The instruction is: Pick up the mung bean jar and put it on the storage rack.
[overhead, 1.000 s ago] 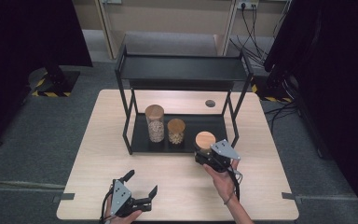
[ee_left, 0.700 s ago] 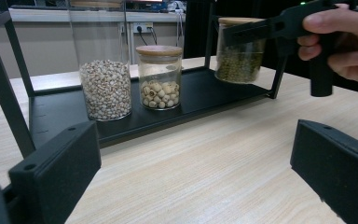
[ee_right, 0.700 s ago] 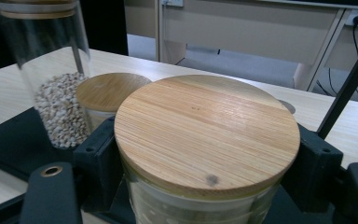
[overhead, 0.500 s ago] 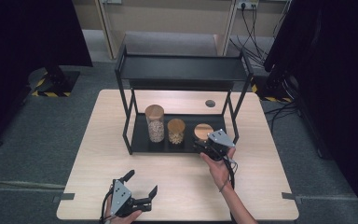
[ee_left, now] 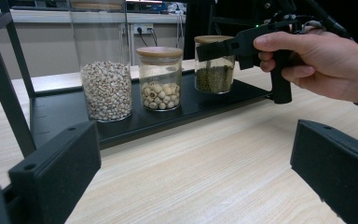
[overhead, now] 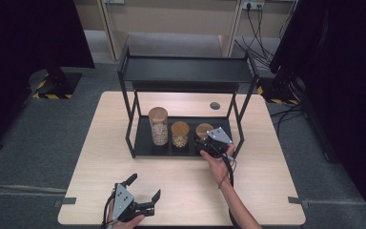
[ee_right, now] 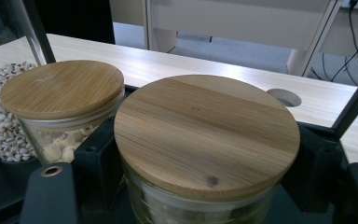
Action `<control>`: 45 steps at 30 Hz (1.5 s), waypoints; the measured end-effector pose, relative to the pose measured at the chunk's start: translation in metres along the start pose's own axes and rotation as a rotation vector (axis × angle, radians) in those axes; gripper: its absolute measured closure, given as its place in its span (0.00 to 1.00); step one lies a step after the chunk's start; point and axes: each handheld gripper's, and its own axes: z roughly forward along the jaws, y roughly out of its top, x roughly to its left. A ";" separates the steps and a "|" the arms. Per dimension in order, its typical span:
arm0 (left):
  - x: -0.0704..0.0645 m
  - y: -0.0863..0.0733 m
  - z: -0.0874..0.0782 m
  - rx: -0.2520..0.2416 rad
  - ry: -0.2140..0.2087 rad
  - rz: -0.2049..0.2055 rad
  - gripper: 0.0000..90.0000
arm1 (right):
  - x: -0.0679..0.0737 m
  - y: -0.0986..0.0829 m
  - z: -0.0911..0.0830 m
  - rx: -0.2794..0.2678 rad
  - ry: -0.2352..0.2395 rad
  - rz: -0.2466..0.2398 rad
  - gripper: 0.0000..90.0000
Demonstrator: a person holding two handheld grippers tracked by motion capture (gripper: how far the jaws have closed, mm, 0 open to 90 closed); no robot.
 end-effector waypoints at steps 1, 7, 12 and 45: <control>0.000 0.000 0.000 0.000 0.000 0.000 0.01 | 0.000 0.000 0.002 0.003 0.001 0.001 0.28; 0.000 0.000 0.000 -0.002 0.000 0.000 0.01 | 0.004 -0.001 0.010 0.017 -0.002 -0.003 0.28; 0.000 0.000 0.000 -0.003 -0.001 -0.002 0.01 | 0.007 -0.001 0.015 0.025 -0.016 -0.011 0.28; 0.000 0.000 0.000 -0.001 0.000 0.003 0.01 | 0.005 -0.017 -0.050 -0.084 0.041 0.046 0.03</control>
